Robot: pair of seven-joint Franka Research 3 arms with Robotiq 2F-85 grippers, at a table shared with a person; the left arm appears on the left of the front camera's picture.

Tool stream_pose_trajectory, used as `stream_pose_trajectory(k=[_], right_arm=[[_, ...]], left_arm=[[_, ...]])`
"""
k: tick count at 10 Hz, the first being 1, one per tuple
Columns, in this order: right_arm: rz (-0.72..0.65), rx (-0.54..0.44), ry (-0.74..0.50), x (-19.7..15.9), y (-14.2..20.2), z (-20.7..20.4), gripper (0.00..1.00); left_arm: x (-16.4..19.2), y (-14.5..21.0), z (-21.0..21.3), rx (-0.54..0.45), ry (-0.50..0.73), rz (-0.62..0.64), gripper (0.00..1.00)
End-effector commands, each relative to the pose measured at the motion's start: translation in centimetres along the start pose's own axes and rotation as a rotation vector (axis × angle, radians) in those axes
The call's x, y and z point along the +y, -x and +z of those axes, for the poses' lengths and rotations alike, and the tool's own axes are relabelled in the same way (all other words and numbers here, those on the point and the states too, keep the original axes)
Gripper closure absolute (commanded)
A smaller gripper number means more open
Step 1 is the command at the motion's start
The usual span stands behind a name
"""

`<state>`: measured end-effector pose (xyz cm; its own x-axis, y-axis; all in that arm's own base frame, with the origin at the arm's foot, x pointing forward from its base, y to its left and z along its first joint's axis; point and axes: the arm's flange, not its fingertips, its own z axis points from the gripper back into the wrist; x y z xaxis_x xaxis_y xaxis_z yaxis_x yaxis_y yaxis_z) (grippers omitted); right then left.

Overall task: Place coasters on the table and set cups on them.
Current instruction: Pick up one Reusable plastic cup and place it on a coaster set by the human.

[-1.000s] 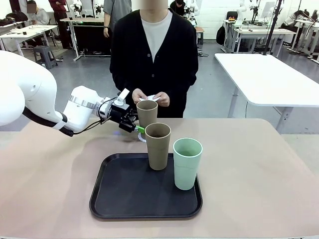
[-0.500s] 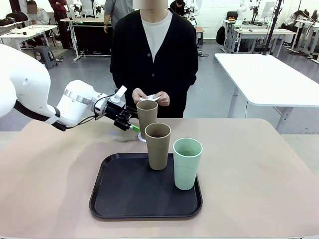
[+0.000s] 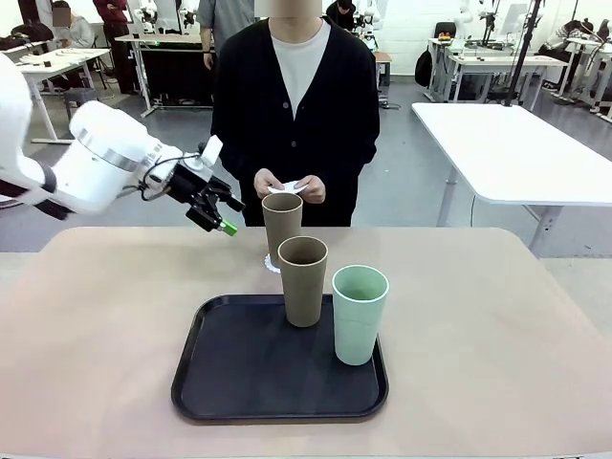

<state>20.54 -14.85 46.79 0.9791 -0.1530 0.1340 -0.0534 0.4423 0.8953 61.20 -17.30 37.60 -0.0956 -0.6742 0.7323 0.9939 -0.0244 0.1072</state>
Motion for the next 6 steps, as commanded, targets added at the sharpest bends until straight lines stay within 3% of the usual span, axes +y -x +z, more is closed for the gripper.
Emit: stream_pose_trajectory(k=[1,2,4,6], right_arm=[[0.015,-0.003,-0.015,0.0,-0.1,0.1,0.0],[0.015,-0.003,-0.015,0.0,-0.1,0.1,0.0],[0.015,-0.003,-0.015,0.0,-0.1,0.1,0.0],[0.015,-0.003,-0.015,0.0,-0.1,0.1,0.0]], left_arm=[[-7.0,-6.4,0.7,0.342,-0.077,0.226,0.0],[-8.8,-8.7,0.8,0.471,-0.099,0.272,0.0],[-10.8,-12.1,0.6,0.593,-0.115,0.361,0.0],[-10.9,-13.8,0.9,0.65,-0.115,0.439,0.0]])
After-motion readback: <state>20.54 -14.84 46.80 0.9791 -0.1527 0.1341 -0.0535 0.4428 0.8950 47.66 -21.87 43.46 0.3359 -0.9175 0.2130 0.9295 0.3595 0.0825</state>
